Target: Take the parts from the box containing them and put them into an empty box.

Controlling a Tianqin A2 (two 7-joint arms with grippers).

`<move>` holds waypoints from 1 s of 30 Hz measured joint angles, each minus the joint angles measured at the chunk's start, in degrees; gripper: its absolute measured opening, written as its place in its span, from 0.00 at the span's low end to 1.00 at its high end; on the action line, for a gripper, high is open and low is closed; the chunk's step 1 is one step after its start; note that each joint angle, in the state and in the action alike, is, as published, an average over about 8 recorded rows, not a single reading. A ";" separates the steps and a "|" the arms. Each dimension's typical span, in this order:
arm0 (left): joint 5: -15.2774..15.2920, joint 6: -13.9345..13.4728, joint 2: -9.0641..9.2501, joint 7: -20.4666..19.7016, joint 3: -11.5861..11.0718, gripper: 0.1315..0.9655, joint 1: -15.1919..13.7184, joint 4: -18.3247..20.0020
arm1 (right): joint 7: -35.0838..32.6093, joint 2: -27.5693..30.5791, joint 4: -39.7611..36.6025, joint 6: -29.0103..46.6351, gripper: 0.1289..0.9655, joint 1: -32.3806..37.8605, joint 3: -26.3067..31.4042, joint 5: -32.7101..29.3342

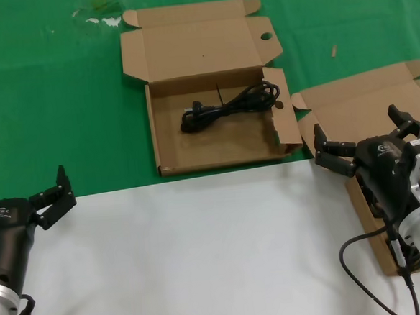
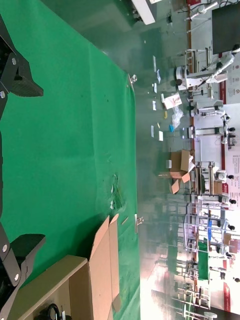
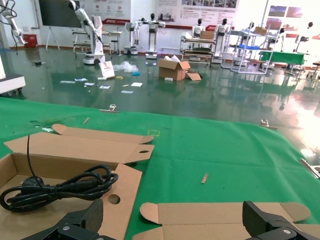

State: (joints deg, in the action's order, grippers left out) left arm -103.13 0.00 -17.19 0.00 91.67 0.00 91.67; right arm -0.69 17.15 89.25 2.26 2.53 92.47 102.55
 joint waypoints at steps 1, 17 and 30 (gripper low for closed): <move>0.00 0.00 0.00 0.00 0.00 1.00 0.00 0.00 | 0.00 0.00 0.00 0.00 1.00 0.00 0.00 0.00; 0.00 0.00 0.00 0.00 0.00 1.00 0.00 0.00 | 0.00 0.00 0.00 0.00 1.00 0.00 0.00 0.00; 0.00 0.00 0.00 0.00 0.00 1.00 0.00 0.00 | 0.00 0.00 0.00 0.00 1.00 0.00 0.00 0.00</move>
State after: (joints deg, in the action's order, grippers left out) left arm -103.13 0.00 -17.19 0.00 91.67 0.00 91.67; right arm -0.69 17.15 89.25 2.26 2.53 92.47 102.55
